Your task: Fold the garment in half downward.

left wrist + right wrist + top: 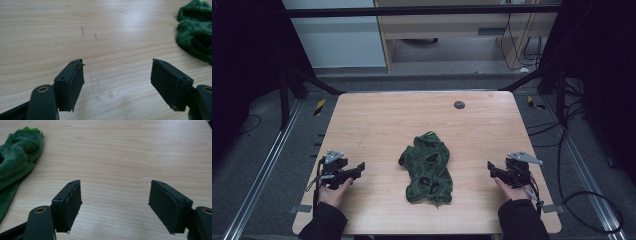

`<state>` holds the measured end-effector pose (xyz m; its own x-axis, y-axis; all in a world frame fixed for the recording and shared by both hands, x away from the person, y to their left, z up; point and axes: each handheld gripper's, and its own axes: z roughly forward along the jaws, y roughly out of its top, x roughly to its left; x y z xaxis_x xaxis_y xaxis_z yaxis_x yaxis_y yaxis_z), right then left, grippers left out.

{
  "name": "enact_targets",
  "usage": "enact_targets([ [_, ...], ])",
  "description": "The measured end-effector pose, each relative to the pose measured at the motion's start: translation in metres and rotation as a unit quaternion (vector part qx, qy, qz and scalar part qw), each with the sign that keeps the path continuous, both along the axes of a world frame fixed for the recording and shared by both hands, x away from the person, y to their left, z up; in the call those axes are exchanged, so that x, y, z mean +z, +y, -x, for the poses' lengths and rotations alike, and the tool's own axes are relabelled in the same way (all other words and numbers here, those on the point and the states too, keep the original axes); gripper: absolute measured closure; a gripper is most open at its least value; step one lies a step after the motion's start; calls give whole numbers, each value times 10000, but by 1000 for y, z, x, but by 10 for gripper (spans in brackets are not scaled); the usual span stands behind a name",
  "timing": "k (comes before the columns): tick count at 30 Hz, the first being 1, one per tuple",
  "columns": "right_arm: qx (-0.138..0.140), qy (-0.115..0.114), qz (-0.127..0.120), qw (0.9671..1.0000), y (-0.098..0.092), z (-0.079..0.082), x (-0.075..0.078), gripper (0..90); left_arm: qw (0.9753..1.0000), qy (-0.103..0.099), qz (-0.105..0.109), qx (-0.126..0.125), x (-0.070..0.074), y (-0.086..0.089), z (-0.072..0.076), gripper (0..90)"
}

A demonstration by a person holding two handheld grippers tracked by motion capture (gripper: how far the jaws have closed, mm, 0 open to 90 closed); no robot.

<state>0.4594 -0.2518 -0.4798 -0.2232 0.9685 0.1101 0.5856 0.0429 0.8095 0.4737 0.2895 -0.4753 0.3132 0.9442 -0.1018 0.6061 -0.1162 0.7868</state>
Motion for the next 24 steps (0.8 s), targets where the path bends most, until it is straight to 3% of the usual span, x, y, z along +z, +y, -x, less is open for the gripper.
enact_targets([
  [6,334,102,-82,9994,4,2,3,365,9997,-21,44,-253,4,-11,1,317],
  [14,559,82,-225,9981,11,1,11,379,9987,13,10,-511,8,-20,0,324],
  [24,812,11,-211,9965,20,-8,28,373,9979,-231,29,-600,25,-29,-8,316],
])
